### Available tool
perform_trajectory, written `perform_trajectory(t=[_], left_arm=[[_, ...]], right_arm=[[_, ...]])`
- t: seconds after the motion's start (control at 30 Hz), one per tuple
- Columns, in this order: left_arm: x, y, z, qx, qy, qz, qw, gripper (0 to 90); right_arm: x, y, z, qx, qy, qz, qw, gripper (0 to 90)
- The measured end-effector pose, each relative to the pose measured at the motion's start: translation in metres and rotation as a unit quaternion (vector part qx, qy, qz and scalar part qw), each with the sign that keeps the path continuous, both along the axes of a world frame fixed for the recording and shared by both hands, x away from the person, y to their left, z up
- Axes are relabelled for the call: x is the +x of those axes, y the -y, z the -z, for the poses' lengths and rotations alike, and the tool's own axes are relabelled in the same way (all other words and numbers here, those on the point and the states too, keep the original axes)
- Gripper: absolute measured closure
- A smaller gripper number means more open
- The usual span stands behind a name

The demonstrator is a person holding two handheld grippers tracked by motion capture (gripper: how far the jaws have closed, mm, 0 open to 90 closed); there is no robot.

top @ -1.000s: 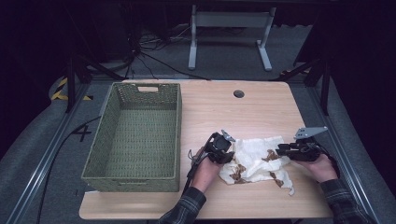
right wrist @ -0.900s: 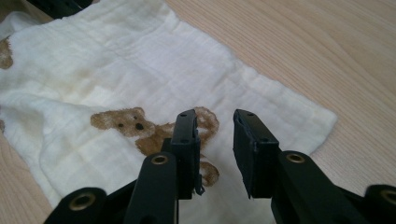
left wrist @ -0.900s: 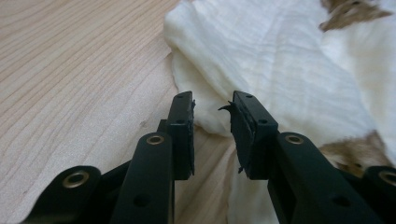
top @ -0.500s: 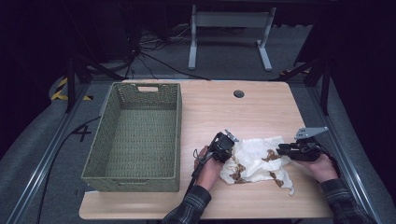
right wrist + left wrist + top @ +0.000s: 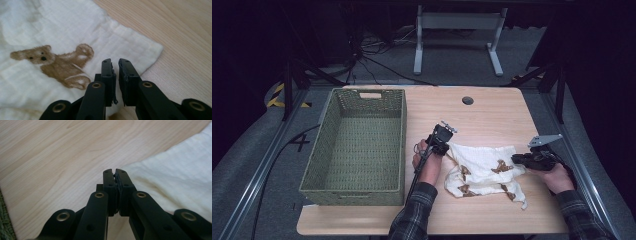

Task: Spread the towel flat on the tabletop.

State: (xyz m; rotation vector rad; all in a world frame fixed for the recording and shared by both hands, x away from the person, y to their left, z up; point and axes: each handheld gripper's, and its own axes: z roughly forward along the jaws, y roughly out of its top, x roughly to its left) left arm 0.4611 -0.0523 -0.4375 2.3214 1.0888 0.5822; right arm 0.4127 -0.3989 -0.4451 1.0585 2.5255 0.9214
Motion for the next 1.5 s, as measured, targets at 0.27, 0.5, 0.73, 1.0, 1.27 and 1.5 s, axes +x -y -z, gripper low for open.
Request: perform_trajectory(t=[0.27,0.5,0.73,1.0,1.27,1.5], left_arm=[[0.012,-0.005,0.011,0.031,-0.009,-0.019,0.9993,87.4],[0.012,-0.007,0.012,0.026,-0.004,-0.029,0.9992,85.7],[-0.012,-0.009,0.001,-0.046,-0.033,0.008,0.9984,80.3],[-0.060,-0.008,-0.005,-0.061,-0.050,0.066,0.9947,73.0],[-0.108,-0.015,-0.002,-0.076,-0.058,0.118,0.9884,67.6],[-0.136,-0.026,0.007,-0.076,-0.057,0.134,0.9864,65.8]], right_arm=[[0.009,0.001,0.001,-0.023,0.022,0.020,0.9993,89.3],[0.017,0.002,0.002,-0.035,0.040,0.040,0.9978,89.4],[0.005,0.002,-0.006,0.004,0.039,0.022,0.9990,82.4],[-0.028,-0.004,-0.018,0.038,0.029,-0.011,0.9988,74.8],[-0.069,-0.002,-0.015,0.046,0.010,-0.037,0.9982,69.7],[-0.096,0.001,-0.010,0.032,-0.002,-0.049,0.9983,67.2]])
